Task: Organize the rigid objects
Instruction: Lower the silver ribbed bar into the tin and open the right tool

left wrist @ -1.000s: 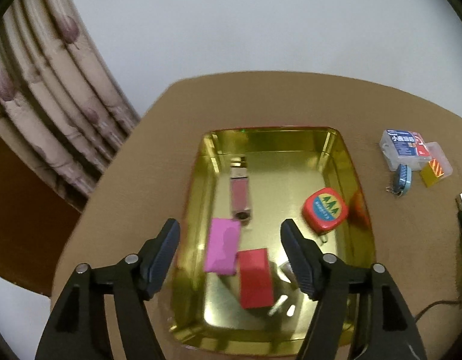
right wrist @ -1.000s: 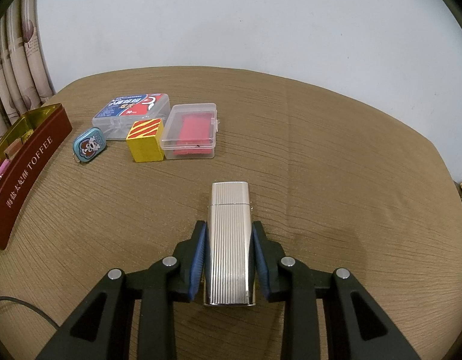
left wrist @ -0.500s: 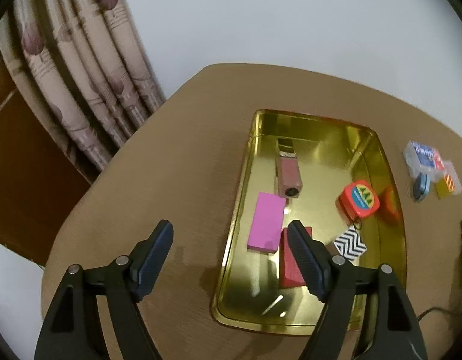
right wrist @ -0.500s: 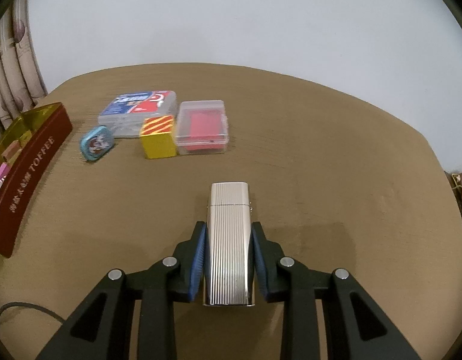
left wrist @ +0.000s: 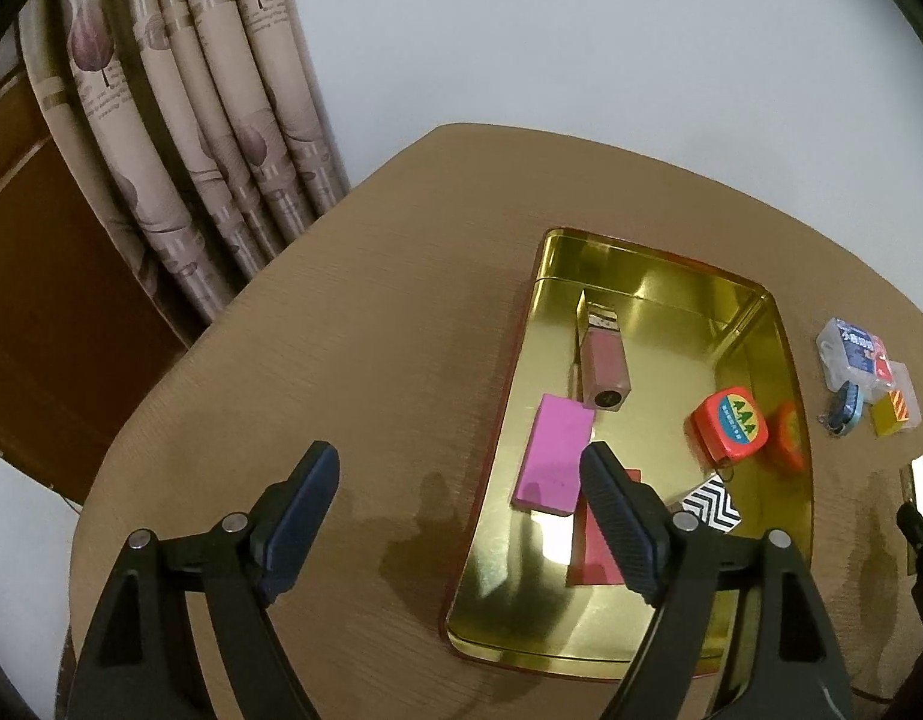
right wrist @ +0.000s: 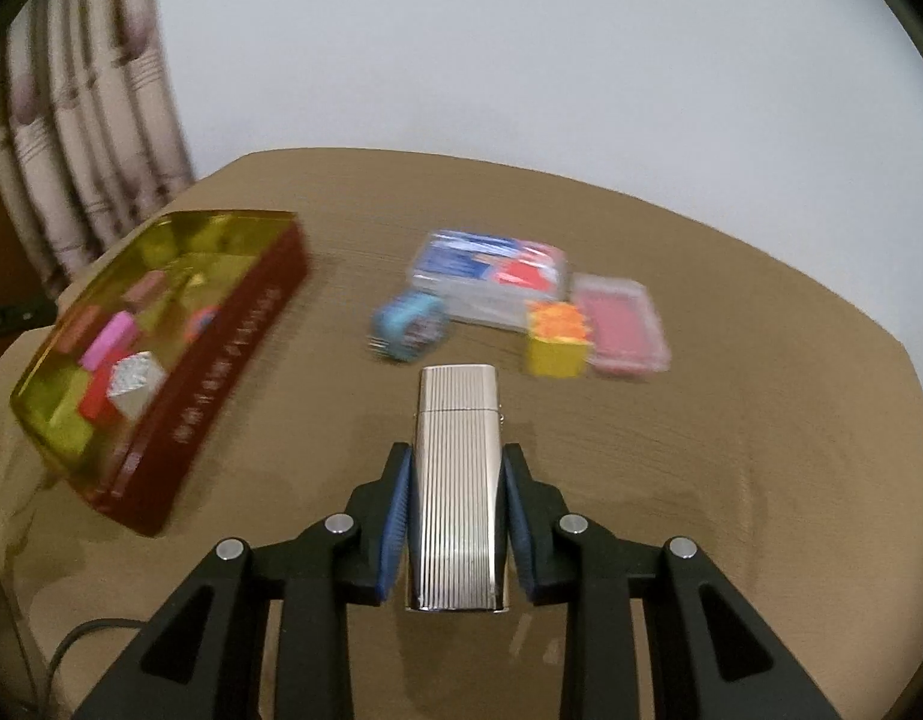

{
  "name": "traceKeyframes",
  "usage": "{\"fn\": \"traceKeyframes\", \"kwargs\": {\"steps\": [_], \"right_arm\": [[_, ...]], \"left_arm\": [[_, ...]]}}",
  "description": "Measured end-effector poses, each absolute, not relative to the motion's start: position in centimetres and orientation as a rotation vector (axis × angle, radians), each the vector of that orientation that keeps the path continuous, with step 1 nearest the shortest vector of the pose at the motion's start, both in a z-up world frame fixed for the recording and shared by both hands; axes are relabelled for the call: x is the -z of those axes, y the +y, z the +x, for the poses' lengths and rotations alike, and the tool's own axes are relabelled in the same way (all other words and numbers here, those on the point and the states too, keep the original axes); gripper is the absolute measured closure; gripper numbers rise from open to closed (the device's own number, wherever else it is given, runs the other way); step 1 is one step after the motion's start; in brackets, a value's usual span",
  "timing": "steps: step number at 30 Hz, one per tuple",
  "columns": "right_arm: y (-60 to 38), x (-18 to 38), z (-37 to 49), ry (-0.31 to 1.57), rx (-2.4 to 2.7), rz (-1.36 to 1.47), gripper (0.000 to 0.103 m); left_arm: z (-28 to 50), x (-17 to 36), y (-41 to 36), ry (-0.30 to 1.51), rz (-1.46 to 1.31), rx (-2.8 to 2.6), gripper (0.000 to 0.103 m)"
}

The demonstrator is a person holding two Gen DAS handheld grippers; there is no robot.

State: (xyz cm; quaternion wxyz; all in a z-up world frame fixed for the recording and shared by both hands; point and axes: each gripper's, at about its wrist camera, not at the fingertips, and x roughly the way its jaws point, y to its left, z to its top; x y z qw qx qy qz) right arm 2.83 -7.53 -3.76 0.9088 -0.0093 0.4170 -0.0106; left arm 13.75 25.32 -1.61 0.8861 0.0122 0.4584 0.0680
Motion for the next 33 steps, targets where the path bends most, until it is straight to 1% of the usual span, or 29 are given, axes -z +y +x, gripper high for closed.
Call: {"fn": "traceKeyframes", "kwargs": {"steps": [11, 20, 33], "right_arm": [[1.2, 1.2, 5.7, 0.822, -0.147, -0.097, 0.074], [6.6, 0.7, 8.4, 0.828, -0.238, -0.155, 0.073], [9.0, 3.1, 12.6, 0.898, -0.223, -0.169, 0.074]], "left_arm": [[14.3, 1.8, 26.6, 0.963, -0.03, -0.148, 0.019], [14.6, 1.9, 27.9, 0.974, -0.078, -0.174, 0.019], [15.0, 2.4, 28.6, 0.995, -0.104, -0.189, 0.018]]}}
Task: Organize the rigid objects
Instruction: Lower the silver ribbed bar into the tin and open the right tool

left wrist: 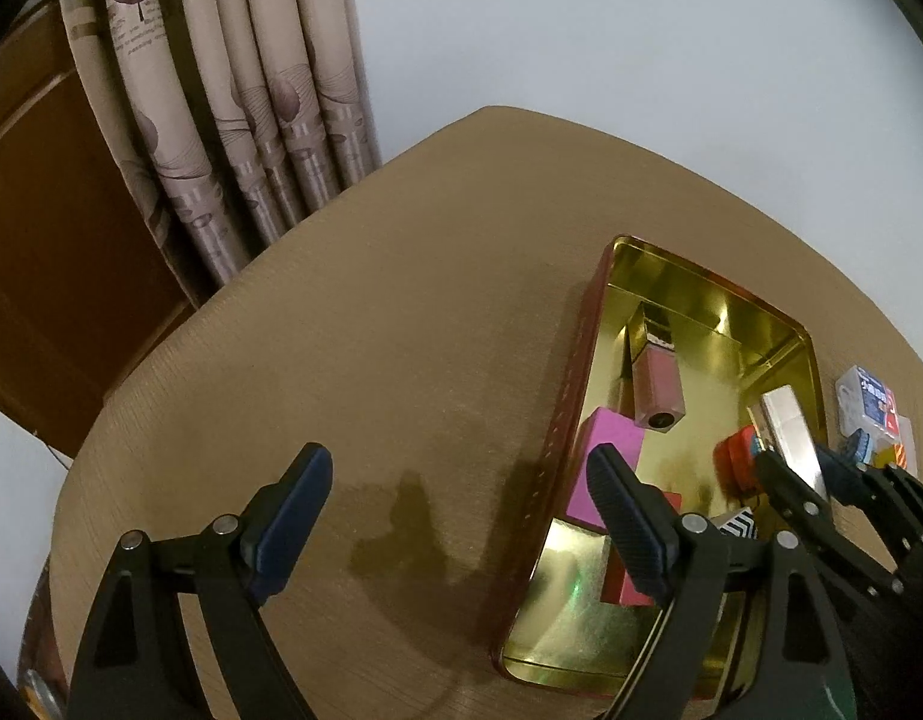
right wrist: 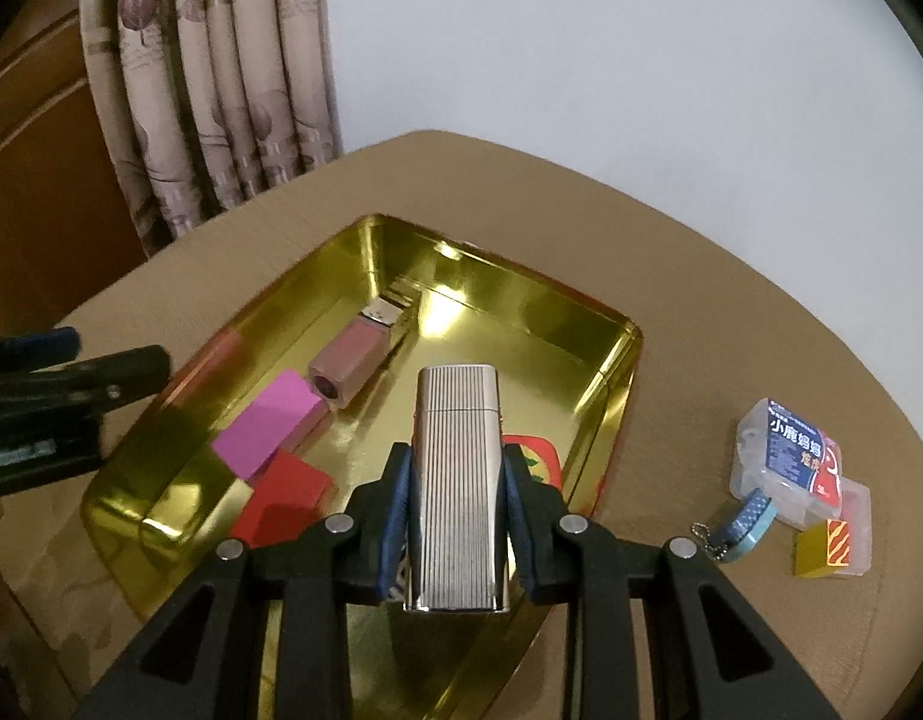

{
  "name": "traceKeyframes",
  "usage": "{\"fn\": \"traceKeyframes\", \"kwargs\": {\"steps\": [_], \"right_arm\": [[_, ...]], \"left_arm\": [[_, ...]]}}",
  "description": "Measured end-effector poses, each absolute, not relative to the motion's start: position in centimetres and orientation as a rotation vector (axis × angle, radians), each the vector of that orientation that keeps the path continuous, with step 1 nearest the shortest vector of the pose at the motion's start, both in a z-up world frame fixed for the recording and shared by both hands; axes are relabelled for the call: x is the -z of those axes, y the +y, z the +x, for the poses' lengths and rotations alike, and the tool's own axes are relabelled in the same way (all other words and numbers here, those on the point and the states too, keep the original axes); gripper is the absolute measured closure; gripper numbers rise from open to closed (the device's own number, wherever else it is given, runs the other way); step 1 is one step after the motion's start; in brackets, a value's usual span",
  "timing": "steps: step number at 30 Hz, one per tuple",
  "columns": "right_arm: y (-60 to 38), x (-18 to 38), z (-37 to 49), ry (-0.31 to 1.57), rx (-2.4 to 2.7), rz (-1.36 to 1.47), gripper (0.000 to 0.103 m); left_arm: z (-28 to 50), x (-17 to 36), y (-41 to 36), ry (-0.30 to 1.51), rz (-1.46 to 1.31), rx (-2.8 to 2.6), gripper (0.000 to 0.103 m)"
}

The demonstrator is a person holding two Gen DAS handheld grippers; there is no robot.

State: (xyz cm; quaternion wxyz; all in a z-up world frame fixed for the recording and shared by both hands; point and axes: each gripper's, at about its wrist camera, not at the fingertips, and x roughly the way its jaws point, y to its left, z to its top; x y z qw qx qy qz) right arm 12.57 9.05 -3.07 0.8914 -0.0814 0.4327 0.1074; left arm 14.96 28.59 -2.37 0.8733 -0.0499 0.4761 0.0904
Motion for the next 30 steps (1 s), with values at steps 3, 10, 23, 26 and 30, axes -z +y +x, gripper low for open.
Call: {"fn": "traceKeyframes", "kwargs": {"steps": [3, 10, 23, 26, 30], "right_arm": [[9.0, 3.5, 13.2, 0.91, -0.212, -0.167, 0.074], [9.0, 4.6, 14.5, 0.957, -0.211, -0.154, 0.073], [9.2, 5.3, 14.4, 0.977, -0.207, -0.159, 0.073], [9.0, 5.2, 14.3, 0.982, -0.211, -0.143, 0.07], [8.5, 4.7, 13.7, 0.968, -0.21, -0.139, 0.066]], "left_arm": [[15.0, 2.5, 28.4, 1.0, -0.099, -0.186, 0.018], [15.1, 2.5, 28.1, 1.004, -0.085, -0.183, 0.018], [15.2, 2.7, 27.6, 1.009, -0.081, -0.178, 0.018], [15.3, 2.6, 27.4, 1.008, -0.072, -0.175, 0.018], [15.3, 2.7, 27.1, 1.008, -0.06, -0.169, 0.018]]}}
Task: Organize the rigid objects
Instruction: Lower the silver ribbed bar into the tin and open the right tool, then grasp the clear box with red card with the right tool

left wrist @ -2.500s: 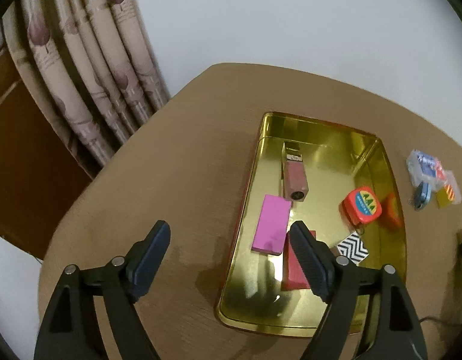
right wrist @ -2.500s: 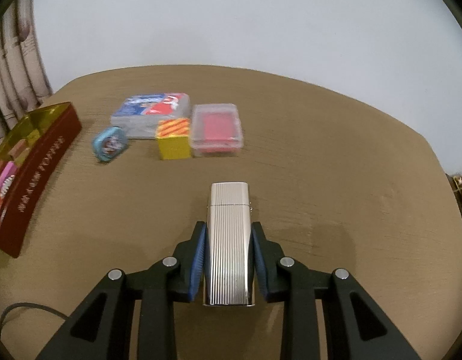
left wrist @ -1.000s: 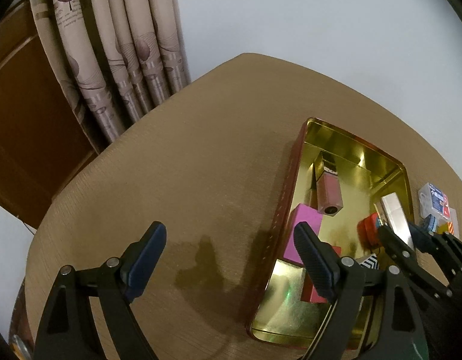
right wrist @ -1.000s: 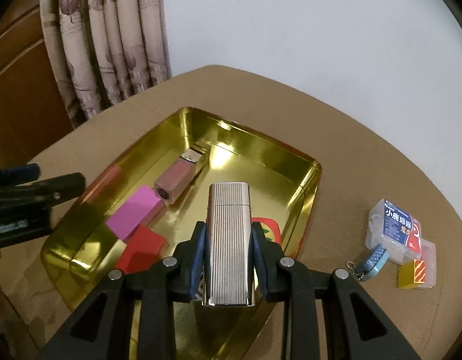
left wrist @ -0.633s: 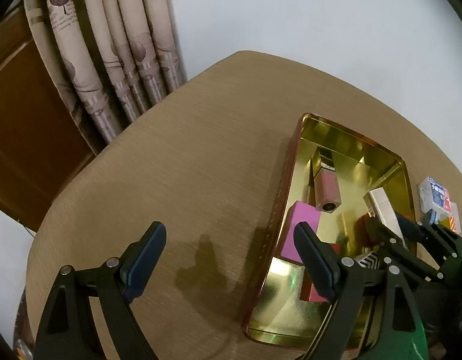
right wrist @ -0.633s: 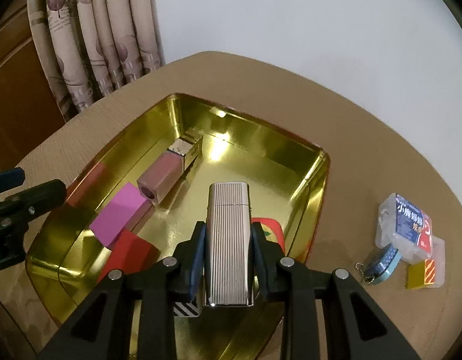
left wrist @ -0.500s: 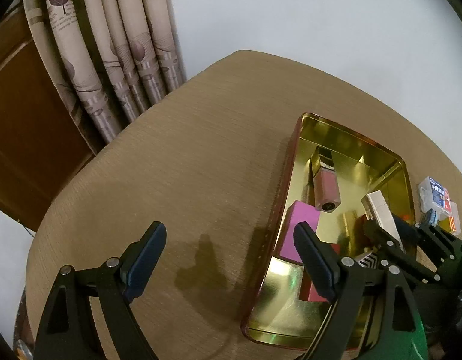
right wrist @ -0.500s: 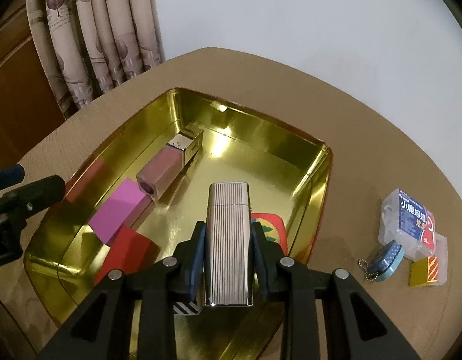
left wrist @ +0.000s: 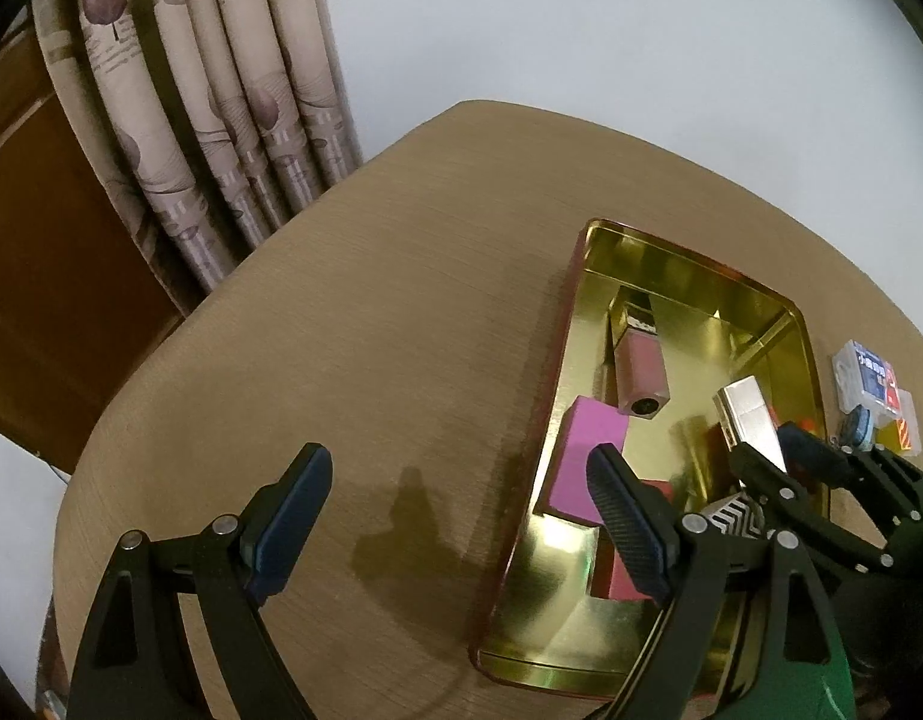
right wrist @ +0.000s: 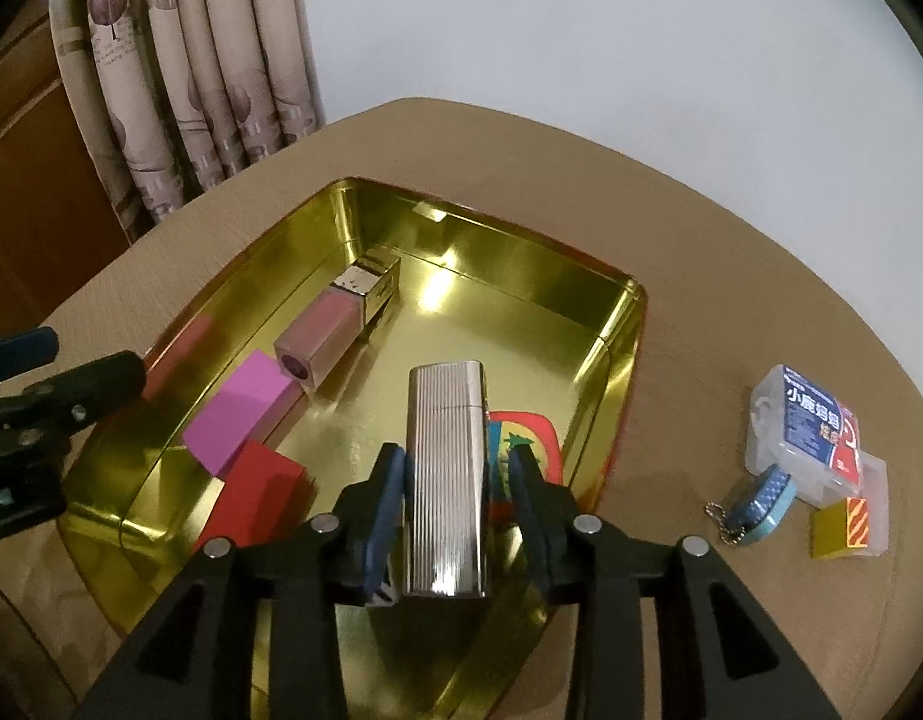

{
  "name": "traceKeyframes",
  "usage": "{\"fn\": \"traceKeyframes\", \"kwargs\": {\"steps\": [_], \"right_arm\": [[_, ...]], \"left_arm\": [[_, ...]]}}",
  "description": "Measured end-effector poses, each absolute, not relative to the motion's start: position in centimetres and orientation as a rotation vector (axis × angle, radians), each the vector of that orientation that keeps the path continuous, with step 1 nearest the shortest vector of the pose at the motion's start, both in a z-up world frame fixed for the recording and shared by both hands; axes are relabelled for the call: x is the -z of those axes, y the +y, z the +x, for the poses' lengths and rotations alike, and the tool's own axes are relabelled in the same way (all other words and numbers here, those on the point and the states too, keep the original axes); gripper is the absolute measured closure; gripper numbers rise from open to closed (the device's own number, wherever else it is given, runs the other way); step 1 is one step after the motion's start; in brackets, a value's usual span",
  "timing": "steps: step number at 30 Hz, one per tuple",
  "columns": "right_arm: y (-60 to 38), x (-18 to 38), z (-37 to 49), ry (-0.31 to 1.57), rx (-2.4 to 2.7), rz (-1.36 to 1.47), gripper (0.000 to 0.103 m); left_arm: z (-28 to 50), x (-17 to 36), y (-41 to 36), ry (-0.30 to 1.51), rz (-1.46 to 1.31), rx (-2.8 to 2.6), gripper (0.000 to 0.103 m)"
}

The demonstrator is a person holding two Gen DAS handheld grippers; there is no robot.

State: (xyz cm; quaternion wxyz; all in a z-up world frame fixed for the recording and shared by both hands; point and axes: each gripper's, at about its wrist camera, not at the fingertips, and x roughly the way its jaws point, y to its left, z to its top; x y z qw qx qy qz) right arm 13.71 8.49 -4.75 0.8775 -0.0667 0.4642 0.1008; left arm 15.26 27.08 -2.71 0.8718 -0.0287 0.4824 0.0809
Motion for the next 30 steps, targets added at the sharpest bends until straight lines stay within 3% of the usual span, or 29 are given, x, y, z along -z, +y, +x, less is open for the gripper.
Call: {"fn": "traceKeyframes", "kwargs": {"steps": [15, 30], "right_arm": [[3.2, 0.7, 8.8, 0.879, -0.177, -0.021, 0.066], [-15.8, 2.6, 7.0, 0.899, 0.174, 0.114, 0.066]], "left_arm": [[15.1, 2.4, 25.9, 1.002, -0.021, -0.158, 0.018], [15.0, 2.5, 25.0, 1.0, 0.011, -0.158, 0.017]]}}
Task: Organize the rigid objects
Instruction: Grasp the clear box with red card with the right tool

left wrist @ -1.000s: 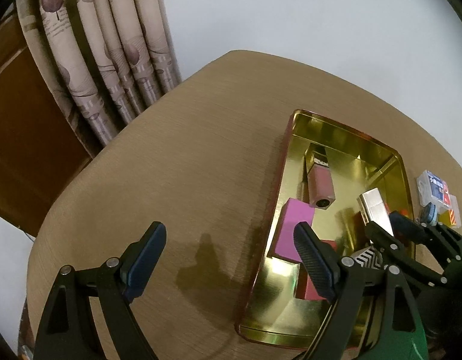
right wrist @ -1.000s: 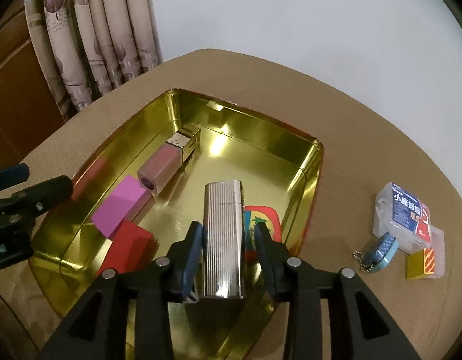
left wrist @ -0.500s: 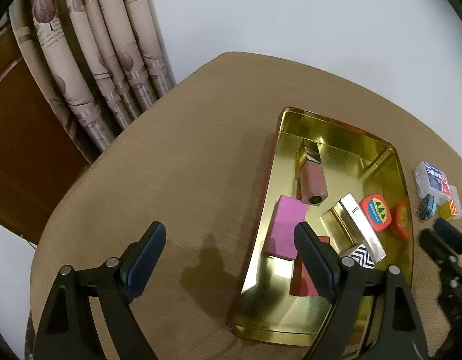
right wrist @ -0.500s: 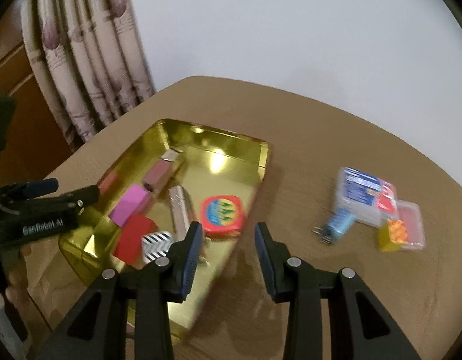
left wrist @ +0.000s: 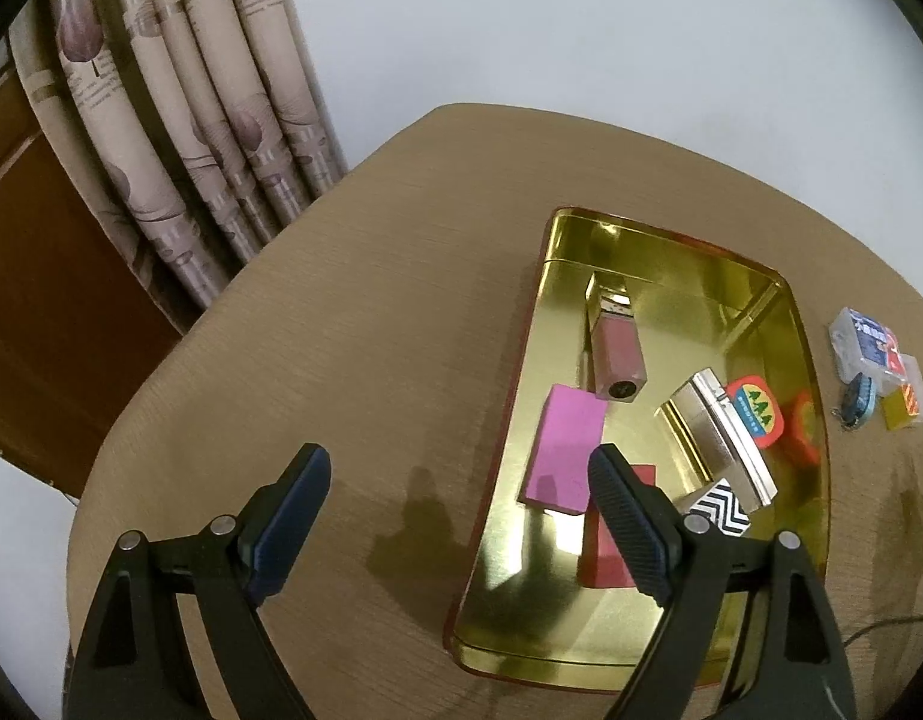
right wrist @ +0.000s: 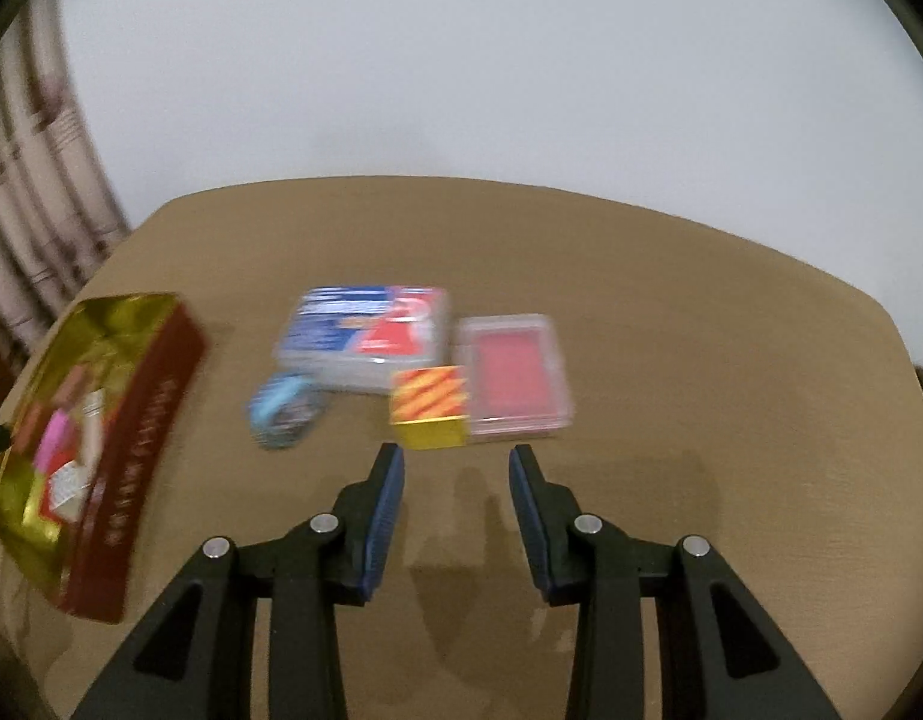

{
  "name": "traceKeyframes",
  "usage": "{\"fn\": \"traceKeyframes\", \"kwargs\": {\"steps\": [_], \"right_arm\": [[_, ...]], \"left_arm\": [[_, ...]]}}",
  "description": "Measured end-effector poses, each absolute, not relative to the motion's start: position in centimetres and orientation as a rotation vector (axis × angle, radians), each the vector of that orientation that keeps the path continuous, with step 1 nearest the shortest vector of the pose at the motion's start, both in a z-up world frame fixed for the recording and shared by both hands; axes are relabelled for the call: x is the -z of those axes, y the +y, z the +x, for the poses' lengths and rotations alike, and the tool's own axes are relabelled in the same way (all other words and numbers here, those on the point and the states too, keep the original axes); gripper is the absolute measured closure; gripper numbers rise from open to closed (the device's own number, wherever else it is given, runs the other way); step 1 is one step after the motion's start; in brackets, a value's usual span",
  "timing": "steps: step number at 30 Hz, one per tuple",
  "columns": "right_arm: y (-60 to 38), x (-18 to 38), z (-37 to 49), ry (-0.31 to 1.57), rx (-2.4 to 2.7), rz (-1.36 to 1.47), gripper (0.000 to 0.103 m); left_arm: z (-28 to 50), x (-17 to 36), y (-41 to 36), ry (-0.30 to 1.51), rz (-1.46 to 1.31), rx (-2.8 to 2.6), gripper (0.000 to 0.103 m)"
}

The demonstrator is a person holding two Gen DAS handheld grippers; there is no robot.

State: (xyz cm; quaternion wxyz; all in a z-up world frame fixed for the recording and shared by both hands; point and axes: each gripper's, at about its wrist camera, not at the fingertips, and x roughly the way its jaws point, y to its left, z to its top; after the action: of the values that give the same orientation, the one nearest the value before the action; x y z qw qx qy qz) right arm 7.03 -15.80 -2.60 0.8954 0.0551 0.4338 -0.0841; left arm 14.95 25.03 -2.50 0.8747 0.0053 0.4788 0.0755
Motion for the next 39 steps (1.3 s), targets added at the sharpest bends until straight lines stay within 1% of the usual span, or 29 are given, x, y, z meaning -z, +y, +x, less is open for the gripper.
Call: {"fn": "traceKeyframes", "kwargs": {"steps": [4, 7, 9, 11, 14, 22, 29, 34, 39], "right_arm": [[-17.8, 3.9, 8.2, 0.925, 0.198, 0.108, 0.065], [-18.7, 5.1, 8.7, 0.944, 0.192, 0.103, 0.059], [-19.2, 5.7, 9.0, 0.939, 0.181, 0.109, 0.058], [-19.4, 6.3, 9.5, 0.945, 0.176, 0.111, 0.054], [-19.4, 6.7, 9.9, 0.94, 0.158, 0.118, 0.052], [-19.8, 7.3, 11.7, 0.917, 0.16, 0.096, 0.051], [-20.1, 6.8, 12.5, 0.897, 0.16, 0.219, 0.05], [-20.0, 6.5, 13.5, 0.886, 0.23, 0.213, 0.05], [-19.8, 7.3, 16.0, 0.906, 0.304, 0.239, 0.047]], "left_arm": [[14.9, 2.5, 24.9, 0.997, 0.012, -0.154, 0.017], [14.9, 2.6, 24.8, 1.001, 0.007, -0.154, 0.017], [15.0, 2.8, 24.6, 1.004, 0.01, -0.153, 0.017], [15.0, 2.9, 24.4, 1.009, 0.022, -0.155, 0.017], [15.0, 3.3, 24.1, 1.016, 0.036, -0.154, 0.017], [15.0, 3.7, 23.8, 1.02, 0.056, -0.153, 0.017], [15.2, 4.0, 23.5, 1.028, 0.063, -0.152, 0.017], [15.1, 4.0, 23.3, 1.029, 0.073, -0.143, 0.017], [15.1, 3.9, 23.3, 1.029, 0.065, -0.143, 0.017]]}}
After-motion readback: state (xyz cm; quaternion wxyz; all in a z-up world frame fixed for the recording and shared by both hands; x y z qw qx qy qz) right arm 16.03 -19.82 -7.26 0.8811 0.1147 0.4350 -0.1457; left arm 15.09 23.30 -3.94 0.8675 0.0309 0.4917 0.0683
